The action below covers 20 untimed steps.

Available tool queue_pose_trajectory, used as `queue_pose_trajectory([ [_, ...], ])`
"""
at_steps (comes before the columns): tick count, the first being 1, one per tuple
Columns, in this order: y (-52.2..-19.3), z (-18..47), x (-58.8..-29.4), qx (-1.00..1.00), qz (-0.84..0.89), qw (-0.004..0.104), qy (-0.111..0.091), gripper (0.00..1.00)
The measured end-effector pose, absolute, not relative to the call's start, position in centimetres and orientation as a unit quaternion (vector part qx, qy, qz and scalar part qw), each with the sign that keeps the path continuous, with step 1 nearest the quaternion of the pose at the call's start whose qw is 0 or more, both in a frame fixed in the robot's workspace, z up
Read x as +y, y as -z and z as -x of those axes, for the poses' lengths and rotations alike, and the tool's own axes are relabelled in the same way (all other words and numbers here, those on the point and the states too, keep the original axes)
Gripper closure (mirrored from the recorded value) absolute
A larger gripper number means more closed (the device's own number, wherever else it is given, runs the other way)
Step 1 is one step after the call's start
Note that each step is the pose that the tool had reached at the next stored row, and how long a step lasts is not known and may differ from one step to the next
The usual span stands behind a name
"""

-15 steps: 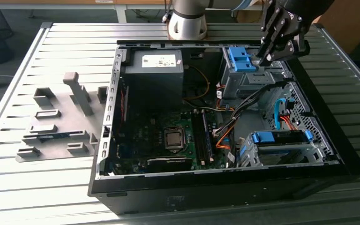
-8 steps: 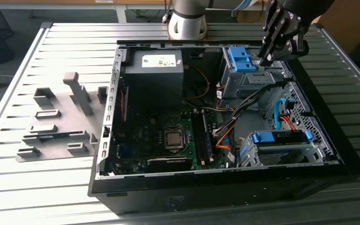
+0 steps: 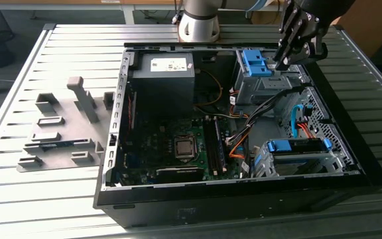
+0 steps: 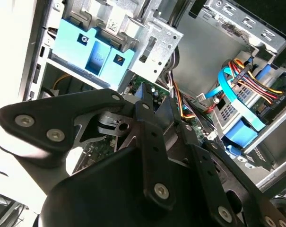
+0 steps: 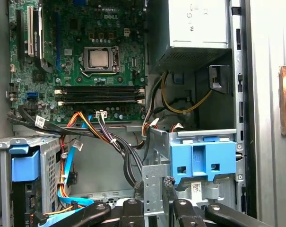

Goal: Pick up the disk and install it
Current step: 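Insert the second disk wire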

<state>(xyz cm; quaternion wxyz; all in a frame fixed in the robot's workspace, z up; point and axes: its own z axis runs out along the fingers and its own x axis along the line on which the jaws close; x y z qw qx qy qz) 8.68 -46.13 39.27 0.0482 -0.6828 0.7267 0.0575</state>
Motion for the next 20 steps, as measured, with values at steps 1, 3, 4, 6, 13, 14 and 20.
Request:
queue_pose_trajectory([
  [1, -39.3, -8.7, -46.1, 0.727, 0.683, 0.044, -0.053, 0.7],
  [3, -39.3, -8.7, -46.1, 0.728, 0.684, 0.035, -0.043, 0.7],
  [4, -39.3, -8.7, -46.1, 0.728, 0.684, 0.031, -0.039, 0.7],
  [6, -39.3, -8.7, -46.1, 0.728, 0.684, 0.031, -0.039, 0.7],
  [13, -40.2, -8.7, -46.1, 0.728, 0.684, 0.031, -0.039, 0.7],
  [14, -40.2, -8.7, -46.1, 0.728, 0.684, 0.03, -0.037, 0.7],
  [20, -40.2, -8.7, -47.2, 0.728, 0.684, 0.025, -0.032, 0.7],
])
